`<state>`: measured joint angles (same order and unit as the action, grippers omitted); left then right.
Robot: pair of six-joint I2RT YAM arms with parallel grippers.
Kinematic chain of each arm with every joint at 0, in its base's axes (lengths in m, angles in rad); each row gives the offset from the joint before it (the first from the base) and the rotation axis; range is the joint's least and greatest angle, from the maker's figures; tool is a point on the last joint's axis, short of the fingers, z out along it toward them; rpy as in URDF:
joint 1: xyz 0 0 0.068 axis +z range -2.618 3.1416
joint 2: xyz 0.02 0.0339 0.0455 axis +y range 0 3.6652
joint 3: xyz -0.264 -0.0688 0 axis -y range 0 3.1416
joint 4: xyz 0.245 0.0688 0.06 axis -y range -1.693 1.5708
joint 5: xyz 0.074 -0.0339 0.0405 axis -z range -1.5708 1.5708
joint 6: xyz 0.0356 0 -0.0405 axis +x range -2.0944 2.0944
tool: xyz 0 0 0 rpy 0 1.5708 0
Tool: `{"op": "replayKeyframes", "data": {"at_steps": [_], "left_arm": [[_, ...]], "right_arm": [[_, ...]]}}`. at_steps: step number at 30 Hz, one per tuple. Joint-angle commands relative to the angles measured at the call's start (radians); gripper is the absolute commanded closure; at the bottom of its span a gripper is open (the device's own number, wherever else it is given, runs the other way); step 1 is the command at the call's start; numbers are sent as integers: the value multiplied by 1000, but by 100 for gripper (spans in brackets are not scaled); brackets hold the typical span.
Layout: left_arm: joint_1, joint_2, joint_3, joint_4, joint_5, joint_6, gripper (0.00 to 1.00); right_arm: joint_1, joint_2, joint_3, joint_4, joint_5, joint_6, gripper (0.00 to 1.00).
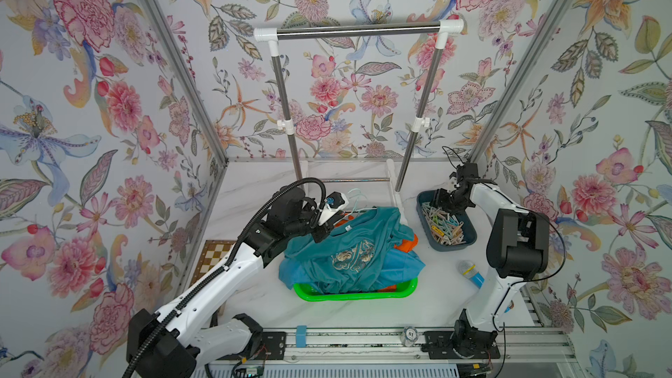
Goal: Use clothespins to secure the t-shirt on both sides of the hanger
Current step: Place the hanger in the basket.
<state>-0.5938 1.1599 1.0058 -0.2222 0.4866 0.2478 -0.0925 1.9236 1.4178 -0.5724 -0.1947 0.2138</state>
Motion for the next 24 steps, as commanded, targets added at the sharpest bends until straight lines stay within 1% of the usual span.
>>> {"op": "replayKeyframes", "data": {"at_steps": [1, 4, 5, 7, 8, 10, 14, 18, 19, 21, 24], "left_arm": [[10, 15, -7, 15, -22, 3, 85], [9, 21, -6, 9, -25, 2, 84], [10, 23, -6, 9, -27, 3, 82], [9, 24, -5, 9, -33, 1, 66], [10, 24, -3, 9, -34, 1, 64], [11, 26, -4, 9, -38, 0, 63], [10, 32, -4, 7, -39, -1, 62], [10, 40, 2, 9, -36, -11, 61], [10, 42, 5, 9, -36, -18, 58], [11, 44, 11, 9, -37, -29, 47], [10, 47, 16, 19, -35, -59, 38]], "right_arm": [[0, 49, 6, 13, -29, 30, 34], [2, 78, 24, 14, -20, 38, 37], [2, 86, 26, 13, -18, 42, 37], [2, 102, 32, 15, -16, 44, 37], [4, 109, 36, 15, -14, 45, 37], [5, 122, 47, 16, -14, 44, 40], [12, 142, 69, 13, -2, 44, 48], [16, 154, 81, 12, 18, 43, 54], [17, 157, 82, 11, 22, 45, 54], [22, 161, 85, 11, 30, 45, 54], [38, 174, 99, 9, 51, 40, 54]]}}
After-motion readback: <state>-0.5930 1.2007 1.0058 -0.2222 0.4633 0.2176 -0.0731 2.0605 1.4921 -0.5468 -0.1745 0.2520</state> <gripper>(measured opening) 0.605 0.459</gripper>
